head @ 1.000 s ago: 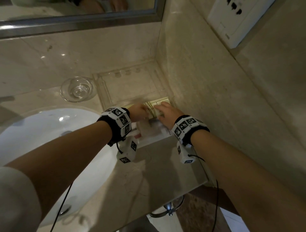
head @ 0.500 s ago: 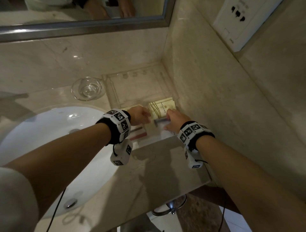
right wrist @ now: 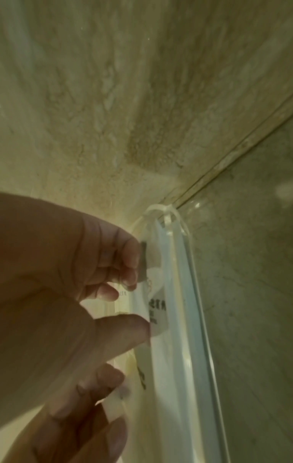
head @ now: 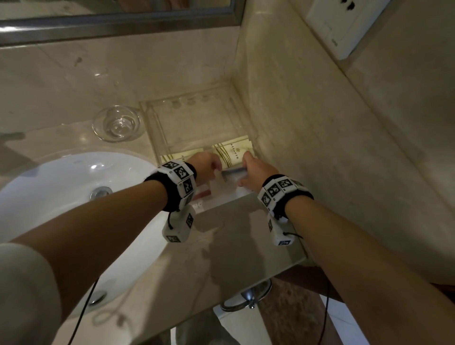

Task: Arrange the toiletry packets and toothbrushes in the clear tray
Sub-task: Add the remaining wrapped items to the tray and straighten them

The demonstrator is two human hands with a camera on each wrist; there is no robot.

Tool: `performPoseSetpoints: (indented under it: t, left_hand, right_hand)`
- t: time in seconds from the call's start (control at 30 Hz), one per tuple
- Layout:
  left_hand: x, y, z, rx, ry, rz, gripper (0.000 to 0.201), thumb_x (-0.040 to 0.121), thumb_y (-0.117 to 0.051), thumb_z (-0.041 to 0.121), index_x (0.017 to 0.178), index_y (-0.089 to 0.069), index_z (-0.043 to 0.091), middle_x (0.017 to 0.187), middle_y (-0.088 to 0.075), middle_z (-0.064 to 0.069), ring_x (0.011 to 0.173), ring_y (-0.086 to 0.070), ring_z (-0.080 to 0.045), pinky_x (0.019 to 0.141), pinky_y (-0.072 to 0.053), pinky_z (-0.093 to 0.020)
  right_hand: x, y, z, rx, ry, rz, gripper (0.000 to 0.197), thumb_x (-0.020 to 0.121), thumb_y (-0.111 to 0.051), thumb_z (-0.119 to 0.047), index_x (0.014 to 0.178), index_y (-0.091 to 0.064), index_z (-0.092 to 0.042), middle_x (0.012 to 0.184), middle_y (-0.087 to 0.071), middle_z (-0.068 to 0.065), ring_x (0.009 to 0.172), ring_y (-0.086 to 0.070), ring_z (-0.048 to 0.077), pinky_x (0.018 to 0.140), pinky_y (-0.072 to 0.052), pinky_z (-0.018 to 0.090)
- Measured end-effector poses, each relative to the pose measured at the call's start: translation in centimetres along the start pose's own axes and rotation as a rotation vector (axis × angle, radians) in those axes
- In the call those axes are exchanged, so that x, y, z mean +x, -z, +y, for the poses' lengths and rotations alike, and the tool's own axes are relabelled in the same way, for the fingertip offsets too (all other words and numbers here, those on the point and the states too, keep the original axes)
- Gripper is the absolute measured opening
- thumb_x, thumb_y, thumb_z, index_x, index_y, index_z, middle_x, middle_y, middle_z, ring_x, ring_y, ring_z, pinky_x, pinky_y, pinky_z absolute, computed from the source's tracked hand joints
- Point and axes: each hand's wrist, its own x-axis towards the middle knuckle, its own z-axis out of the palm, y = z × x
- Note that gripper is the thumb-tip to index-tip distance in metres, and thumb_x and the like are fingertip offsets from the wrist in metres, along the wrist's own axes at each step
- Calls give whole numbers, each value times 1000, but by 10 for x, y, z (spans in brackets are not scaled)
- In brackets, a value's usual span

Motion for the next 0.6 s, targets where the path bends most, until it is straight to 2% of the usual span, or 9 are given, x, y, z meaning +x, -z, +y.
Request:
performPoseSetpoints:
  t: [0.1, 0.2, 0.3, 0.37, 0.4, 0.43, 0.53, 0.6]
  left_hand:
    - [0, 0, 0, -33, 8, 44, 28, 82, -53, -3, 104, -65, 8, 117, -62, -12, 109, -57, -29, 92, -44, -33]
    - [0, -1, 0, -97, 21, 93, 24, 81, -53, -1, 96, -65, 13, 107, -64, -8, 99, -60, -26, 84, -47, -32]
    - [-2, -3, -3, -232, 18, 108, 24, 82, -52, -1, 85, -60, 22, 94, -61, -2, 76, -61, -21, 70, -50, -31]
    - [-5, -2, -4, -272, -11, 123, 24, 82, -53, -2, 83, -58, 21, 89, -60, 0, 71, -60, -20, 71, -53, -32]
    - [-7, -1, -5, -277, -33, 123, 24, 82, -54, -3, 84, -58, 21, 88, -60, 0, 72, -60, -20, 73, -53, -33]
    - [-8, 0, -5, -284, -55, 119, 24, 81, -55, -3, 83, -58, 21, 87, -59, 1, 72, -60, -20, 74, -53, -34]
    - [-12, 4, -7, -304, -112, 120, 33, 80, -58, -4, 70, -57, 27, 77, -57, 8, 74, -61, -21, 77, -56, -37]
    - [-14, 5, -8, -339, -121, 131, 40, 80, -59, -6, 66, -55, 32, 74, -55, 12, 72, -62, -22, 74, -57, -39]
  right_hand:
    - [-2, 1, 0, -8, 10, 3, 37, 84, -62, -24, 104, -31, -20, 82, -53, 1, 73, -57, 24, 63, -48, 33]
    - [-2, 3, -2, -1, 44, -1, 30, 87, -58, -21, 105, -34, -20, 79, -52, 0, 70, -57, 24, 63, -50, 35]
    - [3, 6, -3, 48, 86, 40, 30, 92, -51, -19, 121, -43, -19, 82, -57, 3, 71, -58, 24, 63, -48, 32]
    - [7, 6, -5, 90, 122, 39, 34, 94, -47, -18, 127, -45, -23, 70, -52, -5, 65, -55, 21, 61, -45, 29]
    - [8, 6, -8, 95, 140, 16, 36, 94, -46, -17, 130, -46, -25, 69, -51, -8, 65, -55, 20, 62, -45, 29]
    - [10, 6, -10, 96, 165, -14, 37, 94, -46, -16, 130, -49, -26, 75, -56, -6, 70, -57, 21, 65, -47, 29]
    - [14, 5, -18, 61, 203, -100, 34, 92, -46, -13, 122, -58, -26, 108, -65, 9, 97, -62, 29, 81, -48, 31]
    - [16, 7, -20, 51, 195, -116, 34, 91, -47, -13, 119, -61, -26, 112, -65, 11, 100, -61, 28, 84, -48, 31]
